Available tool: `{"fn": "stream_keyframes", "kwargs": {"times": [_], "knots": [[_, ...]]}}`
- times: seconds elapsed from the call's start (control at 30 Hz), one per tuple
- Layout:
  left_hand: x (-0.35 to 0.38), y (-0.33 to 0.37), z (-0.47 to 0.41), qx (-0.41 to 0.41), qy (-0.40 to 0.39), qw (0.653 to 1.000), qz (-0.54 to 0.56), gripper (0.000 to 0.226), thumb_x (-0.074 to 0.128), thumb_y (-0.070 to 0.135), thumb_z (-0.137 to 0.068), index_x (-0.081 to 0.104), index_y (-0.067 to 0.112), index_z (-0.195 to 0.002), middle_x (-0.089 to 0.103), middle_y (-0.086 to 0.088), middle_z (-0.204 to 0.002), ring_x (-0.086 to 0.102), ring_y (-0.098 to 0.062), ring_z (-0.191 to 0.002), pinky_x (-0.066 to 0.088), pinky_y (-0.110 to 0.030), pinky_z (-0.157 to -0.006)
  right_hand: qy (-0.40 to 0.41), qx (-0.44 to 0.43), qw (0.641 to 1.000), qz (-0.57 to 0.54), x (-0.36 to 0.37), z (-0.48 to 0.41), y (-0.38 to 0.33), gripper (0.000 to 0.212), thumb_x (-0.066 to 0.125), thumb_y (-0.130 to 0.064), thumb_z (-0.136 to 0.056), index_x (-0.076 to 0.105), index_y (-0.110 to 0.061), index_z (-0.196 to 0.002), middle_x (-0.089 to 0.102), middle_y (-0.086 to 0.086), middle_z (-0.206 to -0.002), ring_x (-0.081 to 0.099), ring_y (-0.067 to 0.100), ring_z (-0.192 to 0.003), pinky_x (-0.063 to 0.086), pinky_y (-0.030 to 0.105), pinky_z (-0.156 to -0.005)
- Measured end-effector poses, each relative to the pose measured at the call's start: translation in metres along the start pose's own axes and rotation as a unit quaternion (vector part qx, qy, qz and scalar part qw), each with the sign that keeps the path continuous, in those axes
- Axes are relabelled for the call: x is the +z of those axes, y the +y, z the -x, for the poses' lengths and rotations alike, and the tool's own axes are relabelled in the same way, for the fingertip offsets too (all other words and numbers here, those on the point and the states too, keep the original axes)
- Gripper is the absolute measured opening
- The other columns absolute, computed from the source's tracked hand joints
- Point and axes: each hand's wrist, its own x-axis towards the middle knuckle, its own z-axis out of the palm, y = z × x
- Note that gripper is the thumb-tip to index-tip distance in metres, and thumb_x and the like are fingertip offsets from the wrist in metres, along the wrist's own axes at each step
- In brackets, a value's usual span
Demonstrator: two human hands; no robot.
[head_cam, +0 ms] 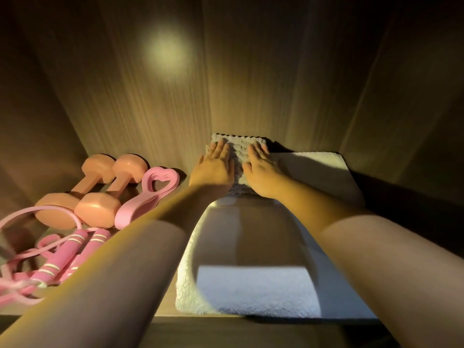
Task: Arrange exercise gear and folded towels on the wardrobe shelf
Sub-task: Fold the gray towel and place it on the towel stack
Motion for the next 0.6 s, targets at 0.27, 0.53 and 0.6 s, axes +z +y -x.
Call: {"fn": "stream_keyframes", "kwargs": {"times": [0.27,0.53,0.6], "knots": [[0.018,-0.010,0.002,-0.015,-0.075,0.996,-0.047,0.058,0.021,0.037,-0.104,0.006,0.015,-0.156,-0.001,0.000,-0.164,-0.003,-0.015,-0.150,0.004,-0.048,-0.120,-0.038,0.007,0.998,0.055,0.022,0.002,0.016,0.059,0.015,-0.040,-0.105,-0.004,-0.016,-0.155,-0.013,0.000,-0.163,-0.011,0.017,-0.150,-0.004,0.057,-0.117],[0.028,-0.010,0.002,-0.065,-0.079,0.994,-0.039,0.061,0.019,0.040,-0.103,0.004,0.013,-0.155,-0.003,-0.003,-0.163,-0.004,-0.016,-0.150,0.004,-0.048,-0.119,-0.033,0.030,0.998,0.036,0.028,0.001,0.015,0.058,0.015,-0.036,-0.105,-0.003,-0.015,-0.156,-0.012,0.001,-0.163,-0.014,0.021,-0.149,-0.006,0.055,-0.116],[0.029,-0.009,0.002,-0.076,-0.078,0.993,-0.036,0.062,0.019,0.041,-0.102,0.004,0.013,-0.155,-0.004,-0.003,-0.163,-0.004,-0.016,-0.150,0.004,-0.048,-0.119,-0.030,0.039,0.998,0.036,0.030,0.002,0.015,0.058,0.014,-0.036,-0.105,-0.004,-0.015,-0.156,-0.014,0.001,-0.163,-0.013,0.022,-0.149,-0.007,0.055,-0.116]]}}
